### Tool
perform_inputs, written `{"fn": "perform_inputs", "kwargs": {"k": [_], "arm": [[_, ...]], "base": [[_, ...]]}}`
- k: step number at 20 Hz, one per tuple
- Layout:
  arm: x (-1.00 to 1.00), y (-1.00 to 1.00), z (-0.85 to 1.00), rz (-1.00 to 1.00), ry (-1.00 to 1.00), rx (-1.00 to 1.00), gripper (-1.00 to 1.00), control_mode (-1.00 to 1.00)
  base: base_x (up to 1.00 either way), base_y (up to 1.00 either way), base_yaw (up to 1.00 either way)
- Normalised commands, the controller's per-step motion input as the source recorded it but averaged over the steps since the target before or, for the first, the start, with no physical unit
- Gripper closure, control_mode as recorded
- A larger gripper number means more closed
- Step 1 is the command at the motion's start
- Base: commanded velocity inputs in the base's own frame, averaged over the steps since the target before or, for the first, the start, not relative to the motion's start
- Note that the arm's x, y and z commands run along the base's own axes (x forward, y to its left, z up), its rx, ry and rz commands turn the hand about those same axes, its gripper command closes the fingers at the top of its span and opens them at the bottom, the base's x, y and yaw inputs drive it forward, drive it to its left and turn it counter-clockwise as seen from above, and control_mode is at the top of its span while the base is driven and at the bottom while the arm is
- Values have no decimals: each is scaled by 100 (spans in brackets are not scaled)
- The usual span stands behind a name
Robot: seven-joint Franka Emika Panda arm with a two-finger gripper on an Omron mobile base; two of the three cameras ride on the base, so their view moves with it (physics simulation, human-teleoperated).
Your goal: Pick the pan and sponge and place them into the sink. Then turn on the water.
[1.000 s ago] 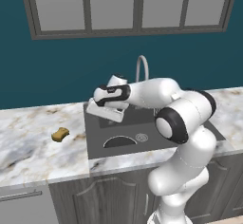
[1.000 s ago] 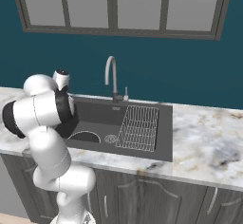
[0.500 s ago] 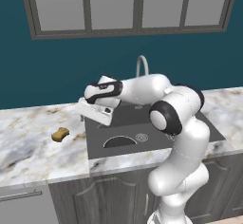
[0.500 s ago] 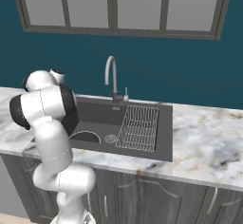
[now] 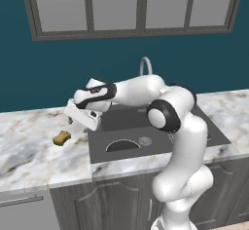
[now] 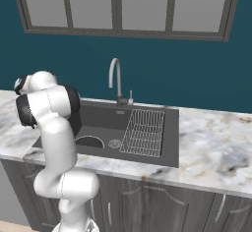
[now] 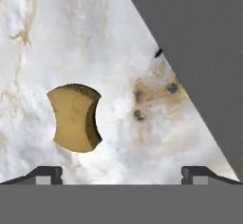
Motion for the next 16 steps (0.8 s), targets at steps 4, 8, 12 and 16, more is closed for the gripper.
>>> {"fn": "perform_inputs", "kwargs": {"k": [4,8,12,16], "arm": [[10,57,-10,-21,7,0,-100,-100],[14,44,-27,-18,9,-2,-100,-100],[22,26,-42,-14,11,-6,-100,-100],[28,9,-36,-11,10,-8,-100,-100]], "base": [[0,0,0],[0,0,0],[0,0,0],[0,0,0]]}}
